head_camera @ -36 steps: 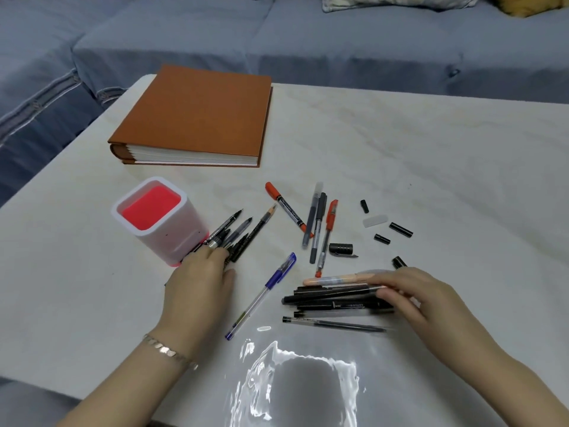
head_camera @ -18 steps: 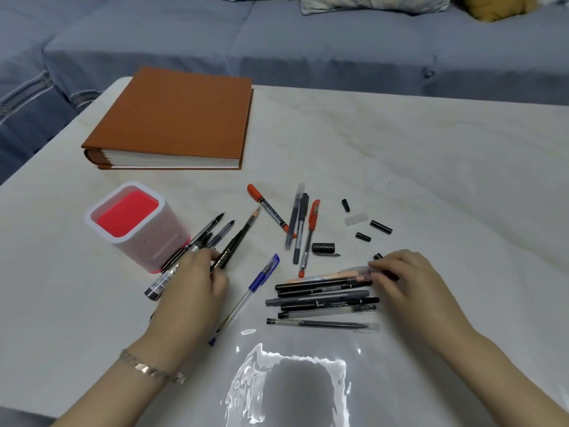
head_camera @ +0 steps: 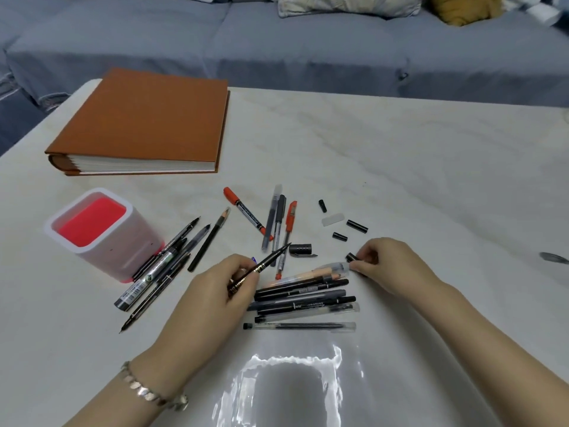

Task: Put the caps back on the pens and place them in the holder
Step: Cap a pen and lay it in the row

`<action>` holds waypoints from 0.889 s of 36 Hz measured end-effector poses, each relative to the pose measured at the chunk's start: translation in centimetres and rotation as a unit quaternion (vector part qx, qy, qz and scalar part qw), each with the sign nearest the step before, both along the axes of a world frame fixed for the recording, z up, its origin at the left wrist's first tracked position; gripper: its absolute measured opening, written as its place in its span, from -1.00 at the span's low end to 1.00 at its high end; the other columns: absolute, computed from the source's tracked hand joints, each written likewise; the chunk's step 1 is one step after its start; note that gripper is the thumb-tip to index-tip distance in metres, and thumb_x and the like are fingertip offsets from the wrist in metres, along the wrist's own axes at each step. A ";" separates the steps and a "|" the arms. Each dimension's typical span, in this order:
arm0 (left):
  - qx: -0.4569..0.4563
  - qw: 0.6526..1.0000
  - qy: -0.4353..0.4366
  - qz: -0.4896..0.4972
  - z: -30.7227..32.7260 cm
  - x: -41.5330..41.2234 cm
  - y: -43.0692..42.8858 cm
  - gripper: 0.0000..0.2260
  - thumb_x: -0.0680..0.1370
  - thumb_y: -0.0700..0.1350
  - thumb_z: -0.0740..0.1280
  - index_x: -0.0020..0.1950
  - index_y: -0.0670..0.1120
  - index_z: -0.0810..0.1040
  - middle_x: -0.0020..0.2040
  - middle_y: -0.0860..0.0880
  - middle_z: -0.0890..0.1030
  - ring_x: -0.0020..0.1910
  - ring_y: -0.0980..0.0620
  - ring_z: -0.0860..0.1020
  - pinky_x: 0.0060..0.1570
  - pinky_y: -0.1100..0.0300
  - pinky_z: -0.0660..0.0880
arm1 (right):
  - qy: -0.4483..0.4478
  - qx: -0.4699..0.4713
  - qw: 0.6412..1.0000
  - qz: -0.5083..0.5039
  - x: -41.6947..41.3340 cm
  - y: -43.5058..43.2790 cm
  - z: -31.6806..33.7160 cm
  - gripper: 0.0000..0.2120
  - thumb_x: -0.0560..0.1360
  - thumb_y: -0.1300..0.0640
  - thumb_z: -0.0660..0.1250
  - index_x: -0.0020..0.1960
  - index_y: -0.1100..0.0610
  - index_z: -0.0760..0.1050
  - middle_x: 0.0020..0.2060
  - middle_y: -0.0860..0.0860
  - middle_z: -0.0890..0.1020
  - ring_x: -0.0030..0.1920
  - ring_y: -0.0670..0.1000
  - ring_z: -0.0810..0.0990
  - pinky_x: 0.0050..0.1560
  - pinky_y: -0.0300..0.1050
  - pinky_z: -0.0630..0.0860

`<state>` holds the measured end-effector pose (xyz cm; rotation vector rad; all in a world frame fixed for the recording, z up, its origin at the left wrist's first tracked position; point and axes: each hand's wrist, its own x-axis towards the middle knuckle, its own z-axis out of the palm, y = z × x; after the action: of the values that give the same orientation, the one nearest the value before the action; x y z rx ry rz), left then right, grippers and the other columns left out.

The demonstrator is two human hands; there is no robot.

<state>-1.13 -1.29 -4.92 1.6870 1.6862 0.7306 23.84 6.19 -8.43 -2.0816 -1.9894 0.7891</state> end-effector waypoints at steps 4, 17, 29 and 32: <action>-0.004 1.000 0.005 -0.011 -0.1 0.3 -0.1 -0.90 0.52 -0.07 0.24 -0.11 0.15 0.49 -0.16 0.22 0.55 -0.32 0.09 0.49 -0.33 0.33 0.38 | -0.024 -0.006 1.000 0.004 0.0 1.3 0.2 -0.91 0.42 0.04 0.35 -0.18 0.05 0.51 -0.17 0.02 0.60 -0.12 0.04 0.55 -0.15 -0.10 0.45; -0.004 0.999 -0.032 -0.001 0.1 0.4 0.0 -0.88 0.51 -0.07 0.26 -0.17 0.14 0.51 -0.19 0.07 0.57 -0.31 -0.01 0.48 -0.33 0.27 0.39 | -0.052 0.092 0.994 -0.011 -0.5 4.6 -0.6 -0.72 0.48 0.10 0.30 0.17 0.13 0.50 0.11 0.12 0.51 0.14 0.14 0.47 0.01 -0.05 0.40; -0.017 0.997 -0.081 0.007 1.0 1.1 -0.1 -0.89 0.51 -0.09 0.27 -0.18 0.10 0.52 -0.25 0.04 0.56 -0.43 0.16 0.41 -0.40 0.38 0.33 | 0.327 0.118 0.934 -0.078 -2.4 0.1 2.6 -0.81 0.47 0.26 0.29 0.02 0.03 0.46 -0.30 -0.01 0.55 -0.35 -0.10 0.51 -0.25 -0.42 0.45; -0.018 0.995 -0.097 0.005 1.0 1.4 -0.1 -0.90 0.50 -0.08 0.28 -0.19 0.09 0.53 -0.27 0.00 0.56 -0.42 0.16 0.40 -0.37 0.37 0.34 | 0.463 0.098 0.874 -0.109 -3.4 -2.2 4.2 -0.75 0.50 0.34 0.22 0.02 0.03 0.51 -0.36 0.00 0.58 -0.38 -0.17 0.57 -0.25 -0.38 0.55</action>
<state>0.30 -1.42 -3.87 1.5305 1.5648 0.8361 20.42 3.98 -4.25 -1.3467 -1.2116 1.1727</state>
